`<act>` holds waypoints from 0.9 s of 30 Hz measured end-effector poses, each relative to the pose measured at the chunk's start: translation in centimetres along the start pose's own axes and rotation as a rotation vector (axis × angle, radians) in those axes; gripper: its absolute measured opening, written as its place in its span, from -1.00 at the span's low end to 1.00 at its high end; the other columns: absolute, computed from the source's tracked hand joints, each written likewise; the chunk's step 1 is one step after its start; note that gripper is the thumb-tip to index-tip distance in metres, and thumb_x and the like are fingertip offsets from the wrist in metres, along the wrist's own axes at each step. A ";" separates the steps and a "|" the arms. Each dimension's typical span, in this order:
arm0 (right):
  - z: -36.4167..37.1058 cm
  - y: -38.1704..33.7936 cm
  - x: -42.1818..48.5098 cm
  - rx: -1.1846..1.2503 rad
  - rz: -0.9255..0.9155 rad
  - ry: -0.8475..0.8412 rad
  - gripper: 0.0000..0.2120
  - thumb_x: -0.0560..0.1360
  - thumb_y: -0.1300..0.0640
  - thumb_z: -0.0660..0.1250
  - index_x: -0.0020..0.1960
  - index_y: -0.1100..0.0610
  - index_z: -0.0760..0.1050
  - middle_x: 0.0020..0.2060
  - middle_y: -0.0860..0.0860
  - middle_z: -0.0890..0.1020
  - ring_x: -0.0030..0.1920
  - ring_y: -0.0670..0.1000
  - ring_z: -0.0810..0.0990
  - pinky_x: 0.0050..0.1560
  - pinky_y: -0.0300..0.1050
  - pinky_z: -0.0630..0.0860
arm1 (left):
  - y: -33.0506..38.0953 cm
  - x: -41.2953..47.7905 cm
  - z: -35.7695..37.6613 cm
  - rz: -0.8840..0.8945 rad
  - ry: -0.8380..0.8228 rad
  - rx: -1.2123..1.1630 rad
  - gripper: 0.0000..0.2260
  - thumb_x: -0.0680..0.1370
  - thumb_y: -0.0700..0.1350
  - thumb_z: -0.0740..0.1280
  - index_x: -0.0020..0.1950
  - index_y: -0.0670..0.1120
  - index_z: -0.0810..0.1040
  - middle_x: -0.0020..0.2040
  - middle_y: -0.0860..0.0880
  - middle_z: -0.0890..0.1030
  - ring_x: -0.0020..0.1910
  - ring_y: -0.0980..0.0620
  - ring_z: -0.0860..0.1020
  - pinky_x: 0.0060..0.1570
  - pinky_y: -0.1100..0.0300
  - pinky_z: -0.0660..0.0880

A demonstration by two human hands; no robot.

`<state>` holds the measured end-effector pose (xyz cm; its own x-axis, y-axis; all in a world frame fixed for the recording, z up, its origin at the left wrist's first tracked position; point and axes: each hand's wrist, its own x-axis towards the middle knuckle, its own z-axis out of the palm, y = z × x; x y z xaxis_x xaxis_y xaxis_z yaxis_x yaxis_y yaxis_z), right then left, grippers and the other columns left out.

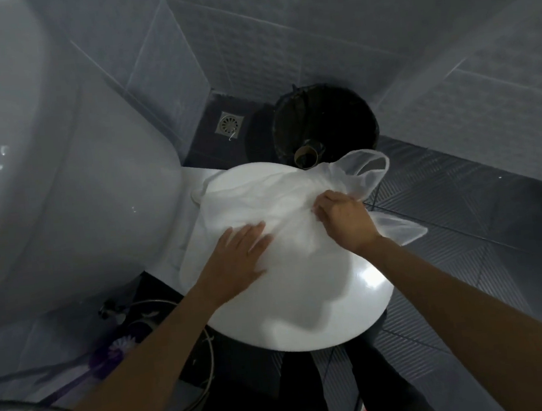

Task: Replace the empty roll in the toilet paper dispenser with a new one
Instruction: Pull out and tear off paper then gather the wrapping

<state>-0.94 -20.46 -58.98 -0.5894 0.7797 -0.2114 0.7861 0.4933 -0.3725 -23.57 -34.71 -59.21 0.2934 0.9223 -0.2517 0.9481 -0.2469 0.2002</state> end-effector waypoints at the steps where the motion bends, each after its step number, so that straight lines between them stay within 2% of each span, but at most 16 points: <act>1: -0.1 0.0 0.1 -0.006 0.011 0.020 -0.81 0.53 0.15 0.25 -0.12 0.26 0.56 -0.15 0.14 0.62 -0.21 0.20 0.59 -0.18 0.06 0.53 | -0.2 0.3 0.0 -0.029 0.036 -0.057 -0.50 0.38 -0.10 0.46 0.29 -0.07 0.43 0.43 -0.14 0.42 0.28 -0.17 0.51 0.21 -0.10 0.48; 3: -0.3 -0.2 -0.4 -0.106 -0.016 0.146 -0.87 0.48 0.15 0.33 -0.15 0.21 0.56 -0.22 0.10 0.63 -0.21 0.18 0.61 -0.13 0.06 0.47 | -0.5 1.5 -0.7 -0.150 0.084 -0.248 -0.66 0.40 -0.28 0.38 0.17 -0.11 0.52 0.44 -0.11 0.41 0.21 -0.19 0.52 0.14 -0.03 0.51; 5: -0.8 -0.4 -1.5 -0.209 -0.052 0.320 -0.92 0.45 0.14 0.37 -0.10 0.14 0.57 -0.16 0.03 0.65 -0.07 0.14 0.60 0.01 0.08 0.34 | -0.9 2.6 -1.4 -0.288 0.110 -0.452 -0.71 0.53 -0.17 0.23 0.23 -0.17 0.53 0.39 -0.11 0.46 0.23 -0.17 0.49 0.22 0.02 0.45; 7: -1.4 -0.7 -3.0 -0.239 -0.078 0.433 -0.89 0.48 0.09 0.35 -0.02 0.08 0.58 0.01 0.00 0.66 0.13 0.08 0.54 0.16 0.12 0.25 | -1.2 3.8 -2.4 -0.394 0.099 -0.618 -0.61 0.58 0.00 0.11 0.27 -0.16 0.51 0.27 -0.12 0.55 0.22 -0.14 0.51 0.22 0.08 0.41; 9: -1.8 -1.0 -4.3 -0.252 -0.109 0.515 -0.82 0.50 0.03 0.33 0.06 0.05 0.57 0.18 0.02 0.61 0.28 0.07 0.44 0.30 0.19 0.17 | -1.9 4.8 -3.1 -0.425 0.063 -0.673 -0.67 0.62 -0.02 0.12 0.29 -0.10 0.49 0.23 -0.09 0.58 0.20 -0.11 0.53 0.19 0.11 0.41; 11: -1.8 -1.5 -5.1 -0.275 -0.201 0.484 -0.65 0.50 -0.08 0.30 0.22 0.05 0.51 0.34 0.08 0.49 0.42 0.09 0.30 0.40 0.26 0.02 | -2.3 5.5 -3.6 -0.391 0.021 -0.678 -0.66 0.62 -0.02 0.11 0.36 -0.05 0.44 0.29 -0.07 0.56 0.25 -0.09 0.50 0.23 0.13 0.38; 14: -1.2 -1.7 -4.4 -0.338 -0.331 0.209 -0.32 0.47 -0.23 0.25 0.50 0.00 0.17 0.51 0.15 0.17 0.54 0.14 -0.02 0.43 0.30 -0.17 | -2.4 6.3 -3.7 -0.388 -0.095 -0.700 -0.65 0.64 -0.01 0.11 0.38 -0.06 0.43 0.33 -0.09 0.52 0.29 -0.09 0.48 0.28 0.15 0.34; 15: -0.9 -1.4 -3.6 -0.364 -0.328 0.131 -0.29 0.45 -0.23 0.26 0.51 -0.04 0.12 0.52 0.19 0.12 0.53 0.19 0.00 0.42 0.34 -0.14 | -2.4 6.5 -3.6 -0.422 -0.152 -0.730 -0.66 0.65 -0.03 0.11 0.38 -0.06 0.44 0.34 -0.09 0.51 0.27 -0.07 0.48 0.26 0.19 0.33; 16: -0.5 -1.0 -2.8 -0.387 -0.310 0.072 -0.30 0.44 -0.19 0.30 0.50 -0.06 0.16 0.51 0.23 0.14 0.51 0.25 0.09 0.40 0.39 -0.07 | -2.4 6.5 -3.6 -0.457 -0.202 -0.769 -0.68 0.65 -0.05 0.12 0.37 -0.06 0.44 0.33 -0.08 0.51 0.25 -0.04 0.49 0.22 0.23 0.32; 18: 0.0 0.0 -1.3 -0.362 -0.269 0.003 -0.38 0.35 -0.05 0.46 0.38 -0.03 0.40 0.43 0.27 0.31 0.41 0.31 0.32 0.32 0.42 0.17 | -2.6 6.5 -3.5 -0.437 -0.242 -0.728 -0.68 0.64 -0.07 0.14 0.37 -0.05 0.44 0.33 -0.08 0.51 0.25 -0.06 0.49 0.22 0.20 0.34; 20: 0.4 0.9 -0.5 -0.255 -0.248 -0.015 -0.53 0.29 0.13 0.53 0.19 0.04 0.58 0.31 0.25 0.49 0.26 0.29 0.51 0.15 0.28 0.47 | -2.6 6.2 -3.5 -0.379 -0.207 -0.631 -0.65 0.61 -0.06 0.14 0.40 -0.04 0.41 0.34 -0.08 0.51 0.28 -0.11 0.47 0.26 0.11 0.37; 22: 0.4 1.4 -0.2 -0.174 -0.242 0.042 -0.73 0.36 0.21 0.38 0.06 0.14 0.61 0.19 0.20 0.59 0.14 0.23 0.60 -0.05 0.08 0.63 | -2.1 5.7 -3.2 -0.292 -0.038 -0.469 -0.60 0.56 -0.09 0.17 0.40 -0.04 0.39 0.25 -0.12 0.55 0.17 -0.14 0.52 0.18 0.02 0.47; 24: 0.3 1.3 0.4 -0.140 -0.243 0.099 -0.75 0.40 0.20 0.19 -0.03 0.22 0.59 0.04 0.15 0.65 -0.03 0.17 0.63 -0.26 -0.04 0.62 | -1.4 5.3 -2.8 -0.210 0.169 -0.149 -0.56 0.52 -0.20 0.23 0.42 -0.04 0.38 0.19 -0.13 0.57 0.06 -0.13 0.55 0.06 -0.02 0.52; 25: 0.2 1.2 0.7 -0.134 -0.234 0.103 -0.75 0.41 0.20 0.16 -0.06 0.24 0.57 -0.04 0.13 0.65 -0.11 0.14 0.63 -0.34 -0.09 0.59 | -1.1 5.1 -2.5 -0.177 0.230 -0.033 -0.54 0.53 -0.22 0.25 0.44 -0.02 0.36 0.24 -0.12 0.56 0.12 -0.11 0.54 0.10 -0.01 0.51; 27: 0.1 1.0 1.2 -0.157 -0.211 0.087 -0.74 0.40 0.19 0.13 -0.06 0.24 0.55 -0.18 0.12 0.63 -0.23 0.12 0.62 -0.46 -0.16 0.50 | -0.7 4.6 -2.2 -0.101 0.213 0.016 -0.54 0.58 -0.07 0.22 0.48 0.03 0.27 0.39 -0.10 0.46 0.32 -0.10 0.46 0.30 -0.04 0.40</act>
<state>-0.90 -19.12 -59.71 -0.7306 0.6798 -0.0630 0.6705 0.6971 -0.2537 -23.10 -29.62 -58.46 0.1662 0.9840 -0.0641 0.9736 -0.1534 0.1688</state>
